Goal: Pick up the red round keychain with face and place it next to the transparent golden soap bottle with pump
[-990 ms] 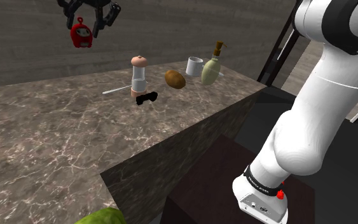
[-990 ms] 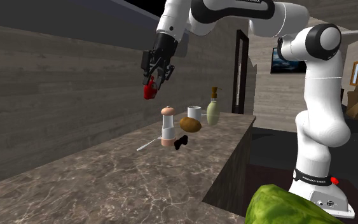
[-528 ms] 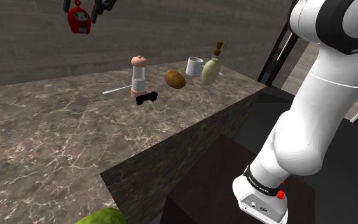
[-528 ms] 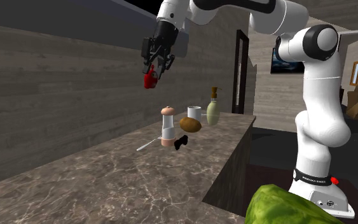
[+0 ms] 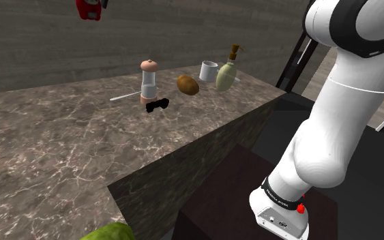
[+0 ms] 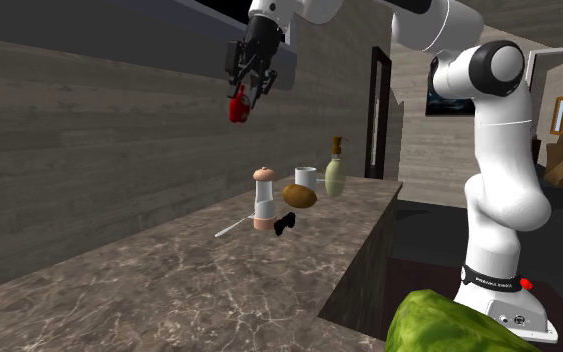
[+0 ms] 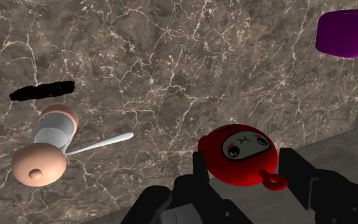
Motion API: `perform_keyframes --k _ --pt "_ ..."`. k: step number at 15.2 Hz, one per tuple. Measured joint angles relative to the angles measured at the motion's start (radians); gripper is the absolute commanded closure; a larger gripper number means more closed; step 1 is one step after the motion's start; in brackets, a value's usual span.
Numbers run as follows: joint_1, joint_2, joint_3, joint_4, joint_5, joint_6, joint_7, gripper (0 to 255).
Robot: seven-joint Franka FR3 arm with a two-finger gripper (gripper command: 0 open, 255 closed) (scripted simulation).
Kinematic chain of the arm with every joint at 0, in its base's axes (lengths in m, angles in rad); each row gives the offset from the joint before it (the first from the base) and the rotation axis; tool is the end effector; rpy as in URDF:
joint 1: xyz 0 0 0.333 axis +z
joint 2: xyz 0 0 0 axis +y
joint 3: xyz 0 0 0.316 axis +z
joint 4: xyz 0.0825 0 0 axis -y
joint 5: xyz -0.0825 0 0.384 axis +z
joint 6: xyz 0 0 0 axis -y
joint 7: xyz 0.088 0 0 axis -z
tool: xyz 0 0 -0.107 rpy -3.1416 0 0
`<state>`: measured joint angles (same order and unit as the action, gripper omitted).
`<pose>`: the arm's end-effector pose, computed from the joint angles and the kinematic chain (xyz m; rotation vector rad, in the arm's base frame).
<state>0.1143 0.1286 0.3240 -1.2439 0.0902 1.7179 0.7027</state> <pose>0.5462 0.2459 0.7258 -2.7978 0.3822 -0.3226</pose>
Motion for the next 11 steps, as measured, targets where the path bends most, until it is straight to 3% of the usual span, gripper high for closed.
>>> perform_keyframes --k 11 --pt "-0.165 -0.117 -0.126 -0.123 0.13 -0.037 -0.274 255"
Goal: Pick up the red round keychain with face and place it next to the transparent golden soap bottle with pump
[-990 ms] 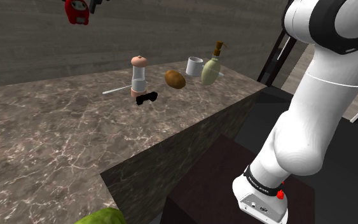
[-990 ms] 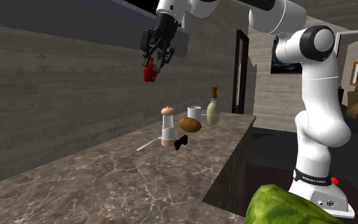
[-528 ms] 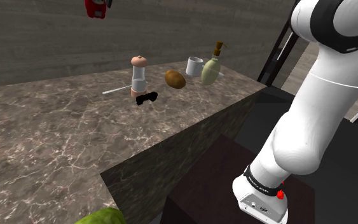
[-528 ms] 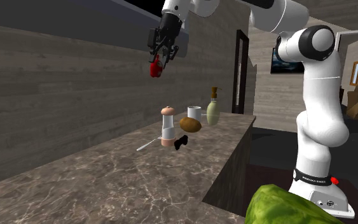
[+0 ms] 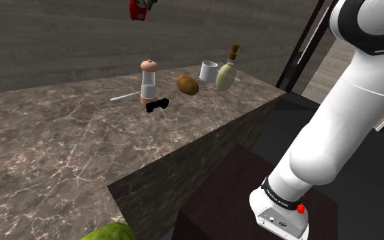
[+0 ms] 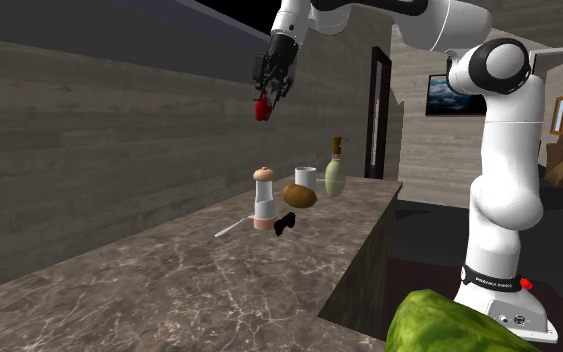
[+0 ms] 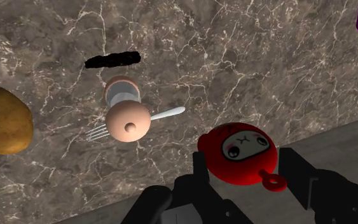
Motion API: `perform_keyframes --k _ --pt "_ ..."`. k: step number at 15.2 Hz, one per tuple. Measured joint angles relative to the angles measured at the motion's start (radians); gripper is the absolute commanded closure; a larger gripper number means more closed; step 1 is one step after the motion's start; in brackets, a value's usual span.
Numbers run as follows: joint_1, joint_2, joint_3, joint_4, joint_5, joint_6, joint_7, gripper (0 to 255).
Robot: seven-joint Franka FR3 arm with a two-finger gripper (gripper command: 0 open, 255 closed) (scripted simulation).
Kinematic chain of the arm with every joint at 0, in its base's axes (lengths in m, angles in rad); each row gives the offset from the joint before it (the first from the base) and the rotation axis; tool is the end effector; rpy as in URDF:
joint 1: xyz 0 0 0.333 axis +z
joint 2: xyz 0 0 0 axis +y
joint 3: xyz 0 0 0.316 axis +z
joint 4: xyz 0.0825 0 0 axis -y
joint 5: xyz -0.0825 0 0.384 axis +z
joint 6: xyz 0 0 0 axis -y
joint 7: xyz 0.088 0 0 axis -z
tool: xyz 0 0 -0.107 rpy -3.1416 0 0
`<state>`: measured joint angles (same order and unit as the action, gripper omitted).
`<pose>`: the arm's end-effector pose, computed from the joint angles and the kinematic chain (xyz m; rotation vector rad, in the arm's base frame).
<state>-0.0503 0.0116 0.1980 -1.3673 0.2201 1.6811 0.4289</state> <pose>0.5536 0.1028 0.7287 -2.7983 0.3835 -0.3221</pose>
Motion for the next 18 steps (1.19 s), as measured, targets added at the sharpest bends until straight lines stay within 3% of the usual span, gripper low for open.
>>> perform_keyframes --k 7,14,18 --pt "-0.089 -0.003 -0.088 0.008 0.05 -0.052 -0.166 255" --pt "-0.178 0.054 -0.169 0.085 0.09 -0.119 -0.32 255" --pt "-0.233 0.128 -0.209 0.195 0.113 -0.182 -0.396 255"
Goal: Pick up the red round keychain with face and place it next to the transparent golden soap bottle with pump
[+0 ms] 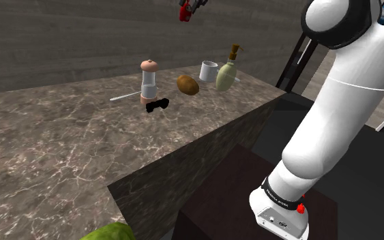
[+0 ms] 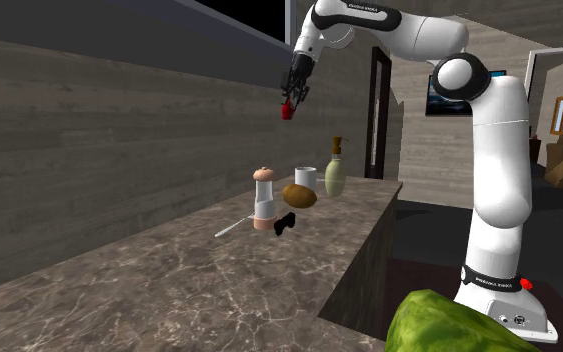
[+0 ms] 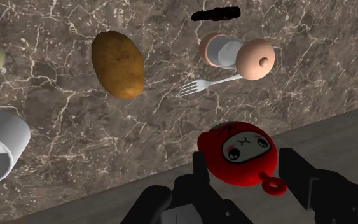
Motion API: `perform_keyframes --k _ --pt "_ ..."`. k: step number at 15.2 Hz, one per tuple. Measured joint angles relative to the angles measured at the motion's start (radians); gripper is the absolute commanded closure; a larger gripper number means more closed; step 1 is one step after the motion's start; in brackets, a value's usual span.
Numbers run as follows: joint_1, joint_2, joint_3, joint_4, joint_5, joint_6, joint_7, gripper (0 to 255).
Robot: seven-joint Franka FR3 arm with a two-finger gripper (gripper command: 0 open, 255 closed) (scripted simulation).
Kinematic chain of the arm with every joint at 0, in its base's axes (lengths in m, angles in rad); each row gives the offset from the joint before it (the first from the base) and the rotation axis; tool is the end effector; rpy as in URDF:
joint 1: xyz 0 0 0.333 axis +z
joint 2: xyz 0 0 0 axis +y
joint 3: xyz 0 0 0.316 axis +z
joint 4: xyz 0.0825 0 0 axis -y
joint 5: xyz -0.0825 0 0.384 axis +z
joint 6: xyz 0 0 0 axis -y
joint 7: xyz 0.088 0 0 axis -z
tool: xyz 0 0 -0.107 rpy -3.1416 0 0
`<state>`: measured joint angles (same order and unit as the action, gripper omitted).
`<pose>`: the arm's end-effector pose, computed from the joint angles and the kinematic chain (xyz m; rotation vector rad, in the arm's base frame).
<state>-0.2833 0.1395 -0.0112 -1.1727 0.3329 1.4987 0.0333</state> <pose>0.5664 -0.1325 0.7295 -2.7974 0.3828 -0.3225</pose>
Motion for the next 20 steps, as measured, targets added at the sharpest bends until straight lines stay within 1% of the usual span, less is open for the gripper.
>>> perform_keyframes --k 1,3,4,5,6,7,8,9,10,11,13,16,18,20 --pt "-0.014 0.016 -0.009 0.016 0.006 -0.007 -0.021 255" --pt "-0.046 0.062 -0.027 0.089 0.02 -0.048 -0.056 255" --pt "-0.061 0.069 -0.035 0.093 0.026 -0.052 -0.077 255" --pt "-0.082 0.11 -0.044 0.156 0.036 -0.081 -0.093 255" --pt "-0.098 0.136 -0.05 0.191 0.043 -0.098 -0.108 255" --pt "-0.118 0.171 -0.056 0.244 0.052 -0.122 -0.123 255" --pt "-0.141 0.224 -0.06 0.328 0.063 -0.158 -0.132 255" --pt "-0.169 0.299 -0.06 0.456 0.078 -0.213 -0.131 255" --pt "-0.174 0.304 -0.062 0.455 0.078 -0.216 -0.141 255" --pt "-0.173 0.291 -0.064 0.423 0.077 -0.199 -0.151 255" --pt "-0.165 0.243 -0.069 0.318 0.069 -0.144 -0.173 255" --pt "-0.154 0.189 -0.073 0.188 0.06 -0.073 -0.198 255" --pt "-0.15 0.172 -0.074 0.14 0.058 -0.042 -0.208 255" --pt "-0.144 0.144 -0.075 0.065 0.054 0.002 -0.223 255"
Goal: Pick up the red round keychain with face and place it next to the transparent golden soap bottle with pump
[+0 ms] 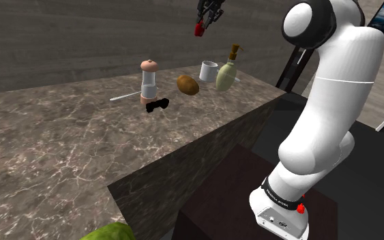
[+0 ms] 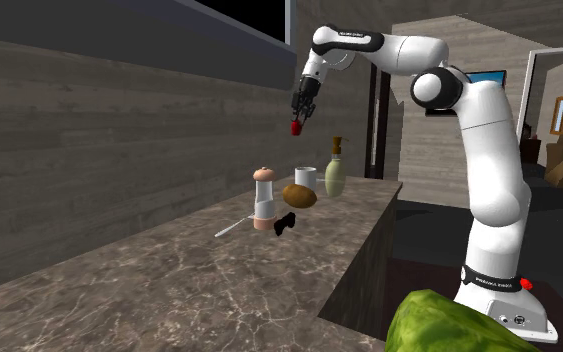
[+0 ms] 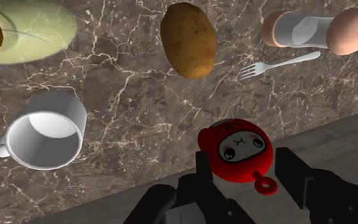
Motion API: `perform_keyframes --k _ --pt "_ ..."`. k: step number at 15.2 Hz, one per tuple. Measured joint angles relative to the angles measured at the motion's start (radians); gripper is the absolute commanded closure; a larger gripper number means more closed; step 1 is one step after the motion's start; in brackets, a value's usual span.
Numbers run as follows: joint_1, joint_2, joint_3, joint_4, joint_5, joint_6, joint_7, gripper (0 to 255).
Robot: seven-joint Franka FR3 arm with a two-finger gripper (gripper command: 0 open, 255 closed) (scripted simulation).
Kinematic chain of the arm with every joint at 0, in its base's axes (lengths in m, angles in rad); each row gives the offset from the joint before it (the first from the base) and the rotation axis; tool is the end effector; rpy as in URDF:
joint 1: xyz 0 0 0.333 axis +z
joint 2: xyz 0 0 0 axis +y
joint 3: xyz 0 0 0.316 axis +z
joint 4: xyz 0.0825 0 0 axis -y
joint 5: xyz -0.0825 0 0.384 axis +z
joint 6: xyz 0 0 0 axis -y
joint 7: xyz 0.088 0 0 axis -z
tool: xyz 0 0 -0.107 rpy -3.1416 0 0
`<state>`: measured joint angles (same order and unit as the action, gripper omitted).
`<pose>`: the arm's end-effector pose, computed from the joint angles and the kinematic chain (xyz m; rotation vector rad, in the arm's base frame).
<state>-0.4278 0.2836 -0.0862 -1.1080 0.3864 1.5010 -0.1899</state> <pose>0.5728 -0.2627 0.6739 -2.7977 0.3809 -0.3216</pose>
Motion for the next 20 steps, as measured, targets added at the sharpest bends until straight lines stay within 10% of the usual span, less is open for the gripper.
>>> perform_keyframes --k 20 --pt "0.024 -0.097 0.003 -0.404 -0.002 0.295 -0.092 255"
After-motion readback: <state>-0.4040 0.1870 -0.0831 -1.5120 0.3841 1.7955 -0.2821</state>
